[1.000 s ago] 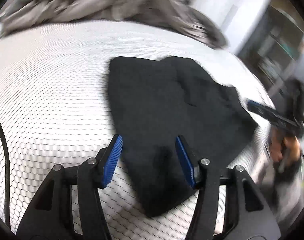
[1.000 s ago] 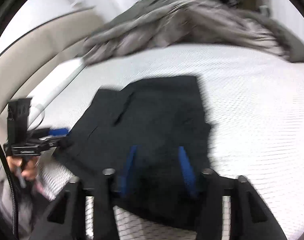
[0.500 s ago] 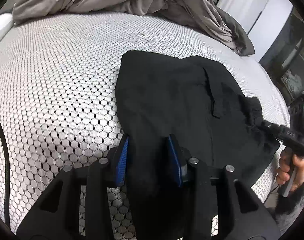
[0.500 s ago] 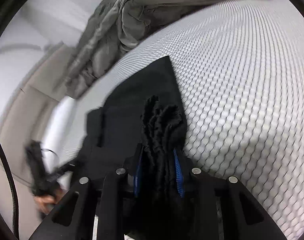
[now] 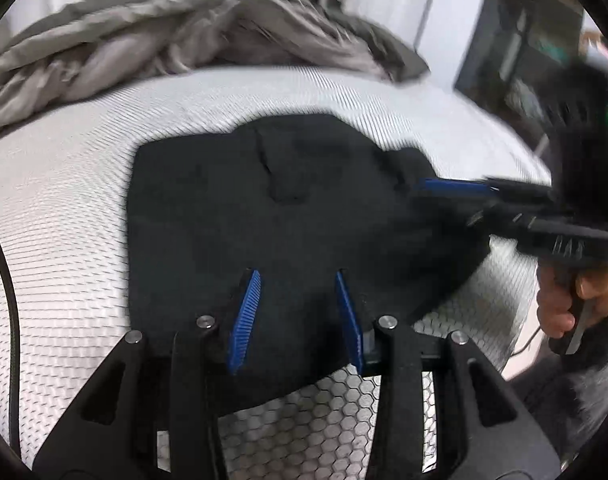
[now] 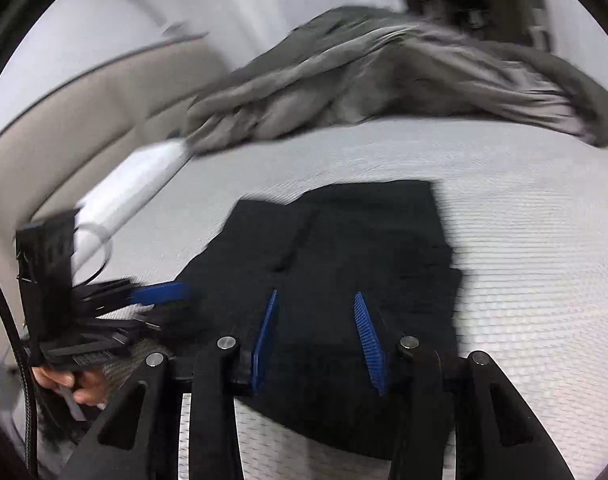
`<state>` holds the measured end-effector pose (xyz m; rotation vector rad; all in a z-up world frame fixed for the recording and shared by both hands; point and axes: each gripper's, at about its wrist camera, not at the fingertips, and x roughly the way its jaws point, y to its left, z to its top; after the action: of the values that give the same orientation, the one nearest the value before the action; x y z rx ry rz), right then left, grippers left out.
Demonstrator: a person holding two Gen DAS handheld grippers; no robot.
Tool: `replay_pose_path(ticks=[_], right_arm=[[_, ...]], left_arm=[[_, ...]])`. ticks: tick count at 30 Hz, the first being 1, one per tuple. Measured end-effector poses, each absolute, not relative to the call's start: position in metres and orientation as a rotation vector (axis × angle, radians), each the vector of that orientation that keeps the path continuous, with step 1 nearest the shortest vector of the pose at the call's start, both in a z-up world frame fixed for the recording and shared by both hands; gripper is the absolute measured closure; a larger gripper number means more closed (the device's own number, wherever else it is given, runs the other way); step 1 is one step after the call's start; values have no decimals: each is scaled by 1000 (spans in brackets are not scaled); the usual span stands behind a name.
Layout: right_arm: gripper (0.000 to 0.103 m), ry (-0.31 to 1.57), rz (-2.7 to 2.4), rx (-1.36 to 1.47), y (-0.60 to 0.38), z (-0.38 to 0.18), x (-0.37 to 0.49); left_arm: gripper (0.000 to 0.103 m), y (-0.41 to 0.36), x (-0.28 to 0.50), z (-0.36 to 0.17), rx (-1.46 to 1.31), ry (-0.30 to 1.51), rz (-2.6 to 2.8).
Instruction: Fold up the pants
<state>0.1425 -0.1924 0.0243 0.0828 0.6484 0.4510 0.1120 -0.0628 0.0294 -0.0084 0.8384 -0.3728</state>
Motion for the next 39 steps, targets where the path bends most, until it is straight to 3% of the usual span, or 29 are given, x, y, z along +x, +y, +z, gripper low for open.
replay_pose_path(ticks=[4,7,11,13,15,18,25,26,27,28,29,30,31,33,35,39], right_arm=[[66,794,436,-147,-149,-17,155],[67,752,297,-319,-159,-26,141],[68,686,260,-217,-203,-9,113],[66,667,222,-191,-212,-4,108],[57,704,211,-121,-225,-6,113],[58,780,219,-32,-234,-22,131],[55,714,217,-96,-228,-11,117],[51,701,214,-82,-228,-5,115],[39,679,208,-73,-229,1,110],[32,653,208,-64,-231,9,108],[19,613,218,-46,-234,17,99],[13,587,228,-33,-232,25,104],[12,558,237,-17,-235,30,96],[3,496,266,30,-241,41,78],[1,446,284,78,-246,45,64],[0,399,295,119,-246,46,56]], left_arm=[[68,-79,114,14,85,868,-379],[67,-62,96,21,58,858,-399],[55,-35,92,28,39,827,-275],[55,-26,104,22,35,842,-249],[54,-32,111,15,64,855,-227],[53,-42,114,13,92,848,-205],[53,-46,119,20,74,826,-182],[53,-47,116,23,61,812,-174],[52,-47,112,27,54,798,-173],[46,-48,105,33,51,772,-173],[36,-48,99,37,49,748,-172],[30,-48,90,42,46,717,-169],[21,-47,80,46,40,686,-165],[16,-42,63,53,13,623,-171],[0,-37,43,58,-9,572,-162],[1,-24,25,64,-50,489,-135]])
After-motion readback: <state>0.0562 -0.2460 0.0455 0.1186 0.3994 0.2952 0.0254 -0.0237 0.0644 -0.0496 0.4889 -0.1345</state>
